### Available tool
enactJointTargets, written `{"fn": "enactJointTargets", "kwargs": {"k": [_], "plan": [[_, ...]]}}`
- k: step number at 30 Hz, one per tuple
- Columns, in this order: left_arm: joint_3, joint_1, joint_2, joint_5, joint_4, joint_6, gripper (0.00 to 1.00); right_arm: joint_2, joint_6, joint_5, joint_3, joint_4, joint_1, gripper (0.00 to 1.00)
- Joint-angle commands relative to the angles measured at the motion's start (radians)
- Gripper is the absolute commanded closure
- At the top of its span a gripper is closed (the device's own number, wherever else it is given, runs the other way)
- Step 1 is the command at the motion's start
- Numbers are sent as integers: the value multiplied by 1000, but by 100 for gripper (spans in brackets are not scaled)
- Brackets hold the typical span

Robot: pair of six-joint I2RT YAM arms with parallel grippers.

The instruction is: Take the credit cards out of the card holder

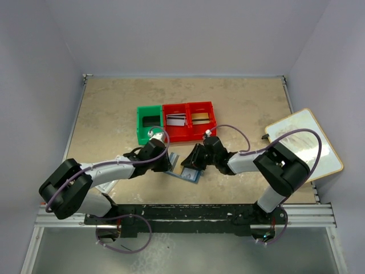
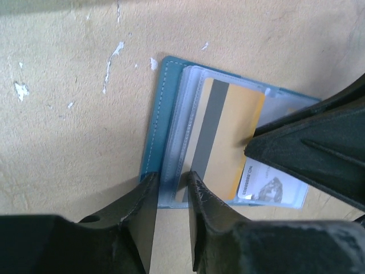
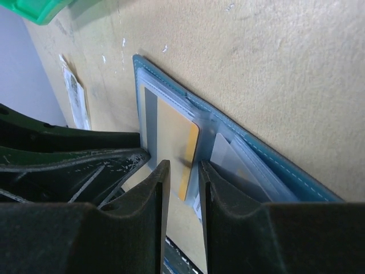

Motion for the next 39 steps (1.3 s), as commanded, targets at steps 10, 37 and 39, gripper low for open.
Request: {"fn": "enactJointTargets", "kwargs": {"k": [10,37,39], "plan": [[-46,0,-40,55,21,-20,86,57,-64,-70,64,15,-3,82],[-23,0,-45,-35,-62,-23,96,36,-285,30,242,-299,51,100],[-24,0,-51,-39,-67,-24,96,16,-283,-4,215,-264,25,100]]}}
